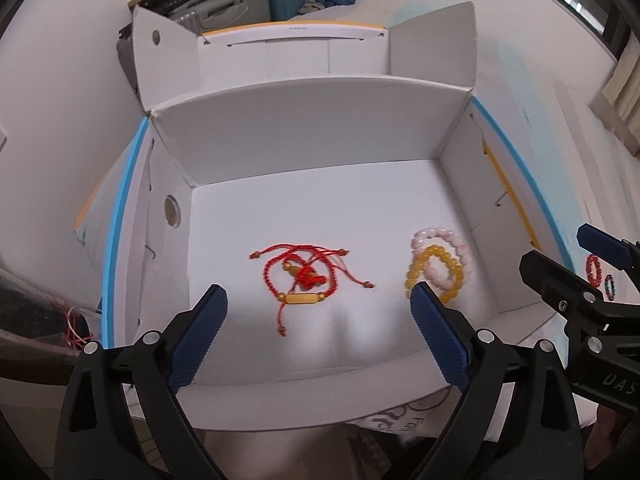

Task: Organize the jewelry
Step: 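Move both open tools out of the box back over the bed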

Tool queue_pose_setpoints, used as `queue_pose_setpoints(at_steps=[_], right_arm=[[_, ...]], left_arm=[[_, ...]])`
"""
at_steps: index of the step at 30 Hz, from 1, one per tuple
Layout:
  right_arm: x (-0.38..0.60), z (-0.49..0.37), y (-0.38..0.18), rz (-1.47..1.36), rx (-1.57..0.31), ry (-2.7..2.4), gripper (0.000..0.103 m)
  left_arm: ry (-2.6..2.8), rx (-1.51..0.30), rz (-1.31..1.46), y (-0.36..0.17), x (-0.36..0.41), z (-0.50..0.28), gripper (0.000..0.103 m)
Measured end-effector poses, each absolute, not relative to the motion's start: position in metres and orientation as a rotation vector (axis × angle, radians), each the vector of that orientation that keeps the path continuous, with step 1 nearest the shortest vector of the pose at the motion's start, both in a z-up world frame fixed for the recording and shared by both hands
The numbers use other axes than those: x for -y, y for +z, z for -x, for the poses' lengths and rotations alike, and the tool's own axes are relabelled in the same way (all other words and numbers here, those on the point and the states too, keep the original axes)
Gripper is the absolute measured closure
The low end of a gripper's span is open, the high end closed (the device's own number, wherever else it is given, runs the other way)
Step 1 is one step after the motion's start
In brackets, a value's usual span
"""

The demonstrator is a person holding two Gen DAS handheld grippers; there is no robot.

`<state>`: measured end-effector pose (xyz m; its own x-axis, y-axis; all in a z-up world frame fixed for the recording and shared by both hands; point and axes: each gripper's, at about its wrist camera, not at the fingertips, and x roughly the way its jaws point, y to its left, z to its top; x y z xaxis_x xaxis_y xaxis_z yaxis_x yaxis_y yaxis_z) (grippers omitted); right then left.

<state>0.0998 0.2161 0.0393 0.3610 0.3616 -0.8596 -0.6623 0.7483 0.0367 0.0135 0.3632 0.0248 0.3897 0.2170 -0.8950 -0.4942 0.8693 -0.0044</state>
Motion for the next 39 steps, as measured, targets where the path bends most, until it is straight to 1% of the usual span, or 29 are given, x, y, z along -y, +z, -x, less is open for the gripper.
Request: queue_pose_setpoints(at_steps=[11,19,30,39], right_arm=[[-0.167,-0.114,0.058,0.290,-0.974,0.628,0.012],[-0.119,-0.130,0.071,0.235,-0.955,0.576,0.012],[-0.025,-0.159,0.080,0.166,-0.952,0.478,0.012],[0.059,-0.179,0.078,0.115,-0.962,0.383,0.012]], left_arm=[[0.426,-1.045,0.246,0.043,-0.322,-0.030,0.006],[0.392,-1.033,0.213,0.053,-0.283,-0.051,0.006],[0.301,-1.017,0.166,0.063,-0.203,-0.091,0.006],[0.211,-1.022,0.120,0.060,-0.132,-0.123,0.006]])
